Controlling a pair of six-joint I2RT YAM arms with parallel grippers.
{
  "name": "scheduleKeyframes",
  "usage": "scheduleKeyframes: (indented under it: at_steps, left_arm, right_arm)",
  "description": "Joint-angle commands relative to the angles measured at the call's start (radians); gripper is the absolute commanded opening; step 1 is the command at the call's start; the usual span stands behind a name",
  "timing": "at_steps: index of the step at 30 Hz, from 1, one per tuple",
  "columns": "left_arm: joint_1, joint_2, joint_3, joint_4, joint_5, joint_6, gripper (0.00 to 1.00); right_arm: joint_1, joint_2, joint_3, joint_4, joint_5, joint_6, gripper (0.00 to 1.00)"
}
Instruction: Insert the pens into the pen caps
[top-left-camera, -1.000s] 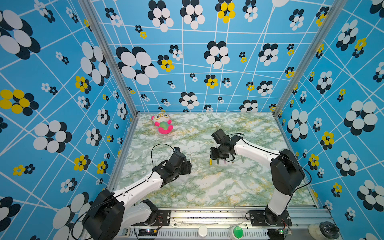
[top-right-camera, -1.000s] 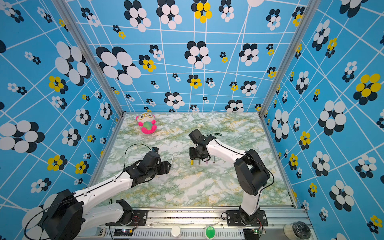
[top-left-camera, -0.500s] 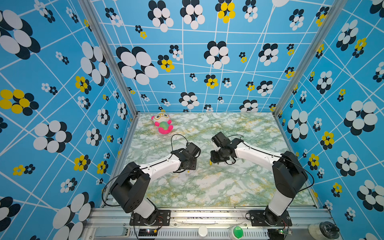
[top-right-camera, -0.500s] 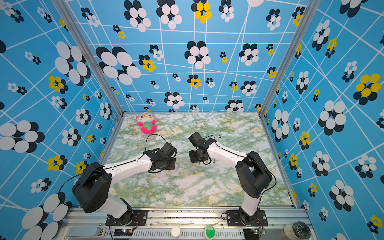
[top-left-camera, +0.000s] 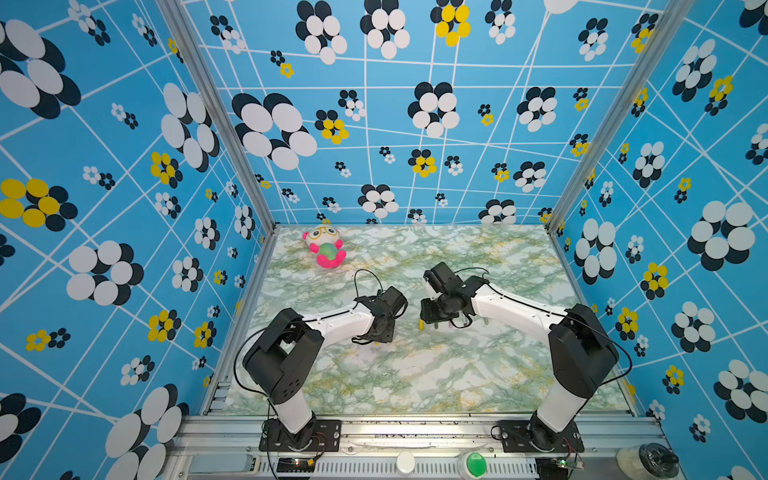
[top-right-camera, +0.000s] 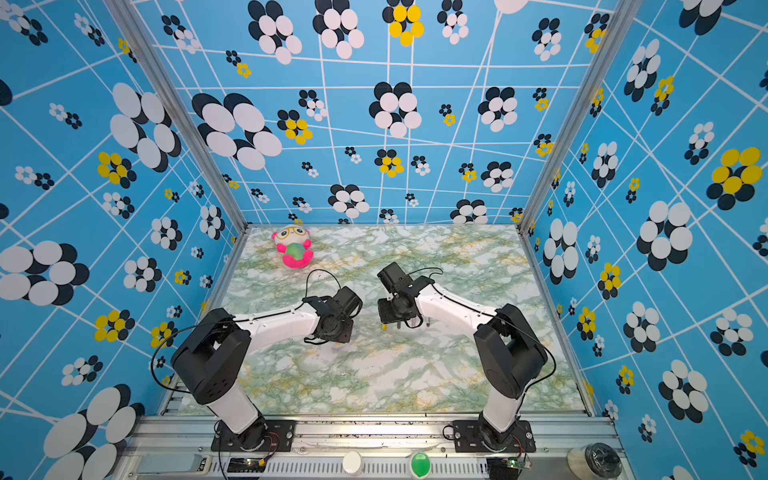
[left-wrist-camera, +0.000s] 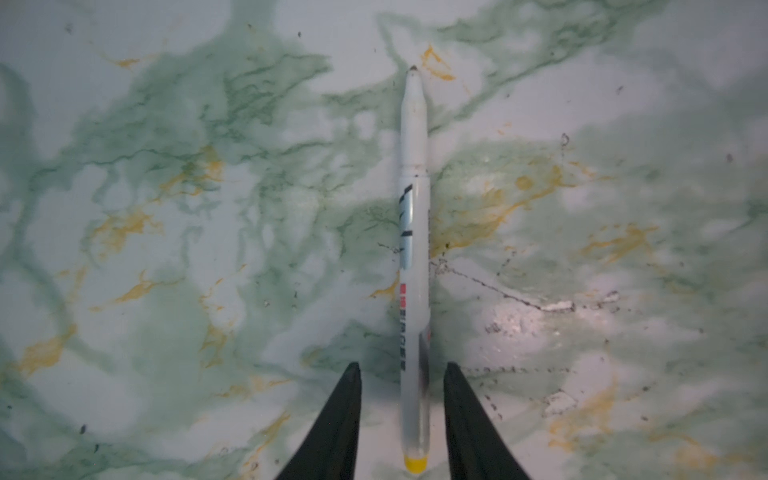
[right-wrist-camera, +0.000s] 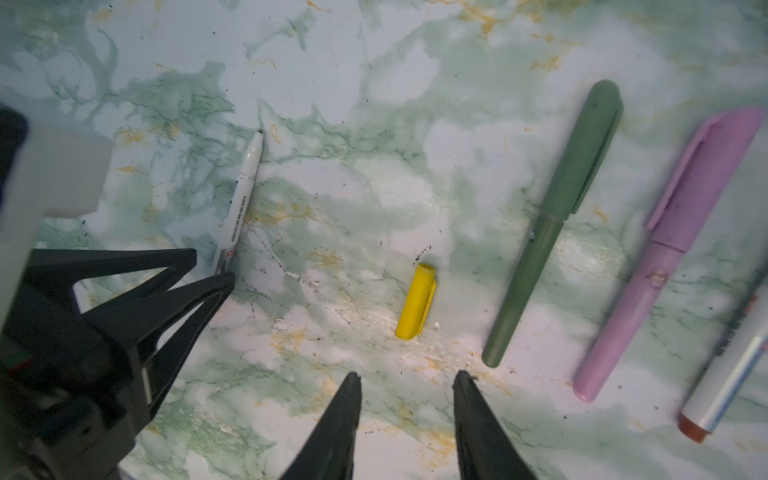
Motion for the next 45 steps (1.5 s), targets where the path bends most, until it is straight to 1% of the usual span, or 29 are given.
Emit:
scheduleKeyframes:
  at_steps: [1, 8, 12, 15, 20, 25, 28, 31, 34, 37, 45]
  left_arm:
    - [-0.005, 0.028, 0.031, -0.015, 0.009, 0.016, 0.30]
    - [-0.005, 0.066, 0.041, -0.016, 0.014, 0.018, 0.19]
    - [-0.003, 0.060, 0.033, -0.004, 0.011, 0.018, 0.12]
    - [0.004, 0.028, 0.015, 0.038, 0.043, 0.023, 0.06]
    - [0.023, -0.098, -0.045, 0.187, 0.161, 0.040, 0.05]
    - [0.031, -0.245, -0.085, 0.304, 0.270, 0.084, 0.05]
    - [0.034, -0.316, -0.111, 0.371, 0.351, 0.101, 0.05]
    - [0.034, -0.365, -0.138, 0.442, 0.424, 0.088, 0.05]
    - [0.036, -0.387, -0.160, 0.493, 0.459, 0.058, 0.05]
    - [0.035, -0.390, -0.179, 0.534, 0.473, 0.029, 0.05]
    - [0.035, -0.388, -0.197, 0.582, 0.493, -0.015, 0.05]
  right_arm:
    - [-0.004, -0.031, 0.007, 0.002, 0.020, -0.010, 0.39]
    - [-0.008, -0.058, -0.003, 0.001, 0.032, -0.009, 0.40]
    - [-0.018, -0.081, -0.014, 0.000, 0.040, -0.002, 0.40]
    - [-0.036, -0.106, -0.019, 0.006, 0.034, 0.018, 0.40]
    - [-0.073, -0.173, -0.044, 0.065, -0.014, 0.085, 0.41]
    - [-0.114, -0.250, -0.110, 0.208, -0.123, 0.188, 0.43]
    - [-0.121, -0.270, -0.126, 0.270, -0.183, 0.219, 0.46]
    - [-0.121, -0.266, -0.134, 0.328, -0.262, 0.239, 0.49]
    - [-0.119, -0.249, -0.143, 0.390, -0.331, 0.260, 0.51]
    - [-0.108, -0.231, -0.152, 0.436, -0.369, 0.269, 0.52]
    - [-0.069, -0.172, -0.147, 0.465, -0.375, 0.272, 0.51]
